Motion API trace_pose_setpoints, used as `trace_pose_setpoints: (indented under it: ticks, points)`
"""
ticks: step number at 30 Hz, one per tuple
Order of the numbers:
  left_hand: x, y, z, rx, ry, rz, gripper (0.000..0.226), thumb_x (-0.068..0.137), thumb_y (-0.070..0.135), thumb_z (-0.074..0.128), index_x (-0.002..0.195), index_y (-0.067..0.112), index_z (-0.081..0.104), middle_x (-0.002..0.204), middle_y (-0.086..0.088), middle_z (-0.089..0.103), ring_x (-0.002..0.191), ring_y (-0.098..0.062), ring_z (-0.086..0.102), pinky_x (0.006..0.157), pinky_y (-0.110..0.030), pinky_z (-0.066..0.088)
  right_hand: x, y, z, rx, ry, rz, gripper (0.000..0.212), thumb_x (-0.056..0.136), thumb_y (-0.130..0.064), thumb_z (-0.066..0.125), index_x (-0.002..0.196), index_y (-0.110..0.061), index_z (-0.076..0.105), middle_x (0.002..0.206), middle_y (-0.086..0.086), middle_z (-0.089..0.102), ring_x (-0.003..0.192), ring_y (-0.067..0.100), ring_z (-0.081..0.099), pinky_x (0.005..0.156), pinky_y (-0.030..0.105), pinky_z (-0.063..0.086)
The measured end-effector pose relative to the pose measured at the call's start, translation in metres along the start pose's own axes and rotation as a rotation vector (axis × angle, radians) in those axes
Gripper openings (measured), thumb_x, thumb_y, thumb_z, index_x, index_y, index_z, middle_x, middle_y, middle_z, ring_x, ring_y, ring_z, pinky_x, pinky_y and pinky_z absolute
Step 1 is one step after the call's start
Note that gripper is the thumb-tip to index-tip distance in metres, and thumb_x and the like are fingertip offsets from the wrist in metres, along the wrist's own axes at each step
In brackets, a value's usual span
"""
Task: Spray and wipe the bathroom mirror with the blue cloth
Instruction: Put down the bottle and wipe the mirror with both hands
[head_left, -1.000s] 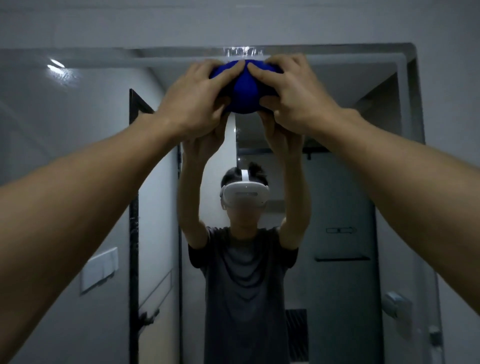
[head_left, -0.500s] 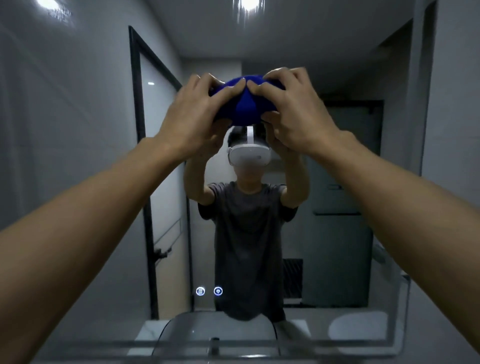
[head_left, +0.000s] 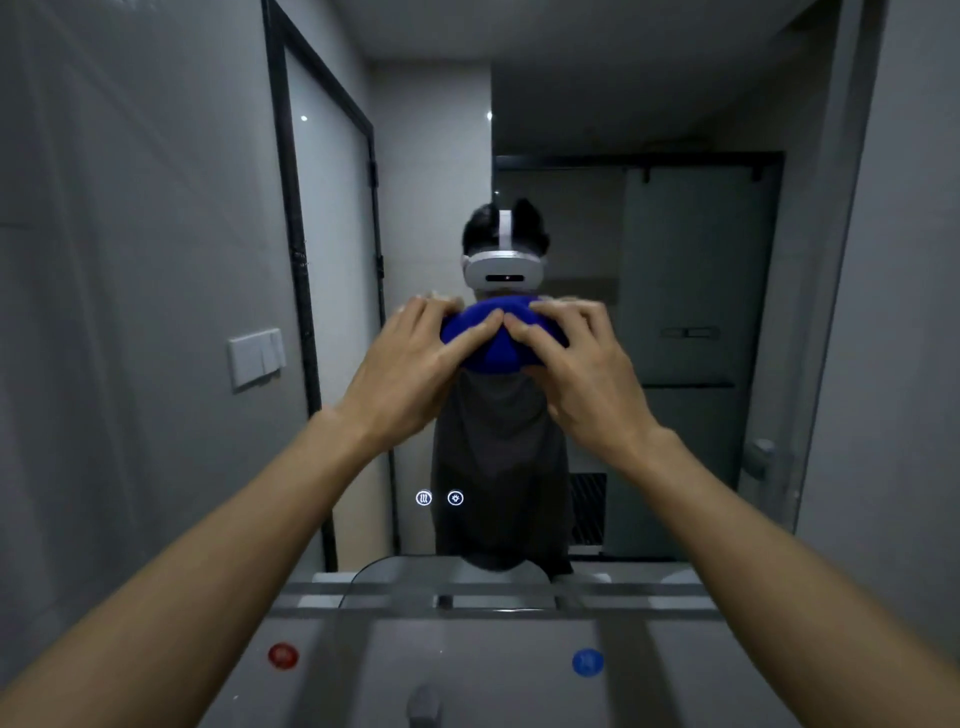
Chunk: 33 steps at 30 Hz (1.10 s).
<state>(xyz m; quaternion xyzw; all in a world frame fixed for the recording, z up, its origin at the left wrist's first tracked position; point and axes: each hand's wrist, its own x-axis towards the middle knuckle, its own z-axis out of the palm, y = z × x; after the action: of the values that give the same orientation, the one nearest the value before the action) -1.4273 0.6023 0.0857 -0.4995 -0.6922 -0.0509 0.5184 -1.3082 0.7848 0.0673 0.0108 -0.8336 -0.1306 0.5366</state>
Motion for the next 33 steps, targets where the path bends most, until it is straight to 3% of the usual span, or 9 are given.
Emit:
trace_pose_setpoints:
  ticks: [9,16,22,27,33]
  points:
    - [-0.052,0.038,0.018,-0.113,-0.021,-0.011,0.067,0.076,0.006,0.072,0.140,0.014,0.054,0.107,-0.024,0.058,0.096,-0.038,0.054,0.083,-0.044,0.045,-0.067,-0.018,0.024,0.063,-0.053,0.051,0.064,0.077,-0.006,0.075,0.136,-0.021,0.054,0.139,0.008,0.049,0.121,0.030,0.044,0.088,0.039,0.053]
    - [-0.081,0.056,0.033,-0.164,-0.075,-0.005,0.071,0.075,0.009,0.078,0.142,0.015,0.053,0.111,-0.024,0.059,0.094,-0.037,0.059,0.078,-0.042,0.051,-0.106,-0.027,0.037,0.105,-0.087,0.066,0.067,0.074,-0.003,0.076,0.136,-0.018,0.055,0.139,0.009,0.049,0.121,0.029,0.044,0.090,0.041,0.053]
    - [-0.120,0.077,0.049,-0.186,-0.130,0.019,0.068,0.079,0.016,0.076,0.142,0.015,0.052,0.110,-0.021,0.061,0.092,-0.031,0.059,0.078,-0.038,0.050,-0.149,-0.042,0.051,0.143,-0.167,0.084,0.070,0.069,-0.007,0.080,0.134,-0.018,0.056,0.138,0.010,0.050,0.120,0.030,0.047,0.086,0.038,0.055]
    - [-0.153,0.091,0.065,-0.183,-0.133,0.022,0.069,0.071,0.011,0.081,0.136,0.016,0.058,0.100,-0.014,0.061,0.085,-0.027,0.059,0.073,-0.037,0.050,-0.181,-0.057,0.063,0.177,-0.212,0.096,0.070,0.068,-0.009,0.081,0.133,-0.018,0.057,0.136,0.010,0.050,0.117,0.028,0.047,0.084,0.036,0.056]
    - [-0.195,0.106,0.087,-0.237,-0.178,0.018,0.075,0.068,0.013,0.083,0.136,0.019,0.053,0.098,-0.011,0.061,0.083,-0.025,0.058,0.070,-0.035,0.050,-0.220,-0.077,0.077,0.196,-0.301,0.111,0.080,0.058,-0.012,0.089,0.130,-0.020,0.056,0.132,0.008,0.048,0.110,0.026,0.047,0.073,0.033,0.057]
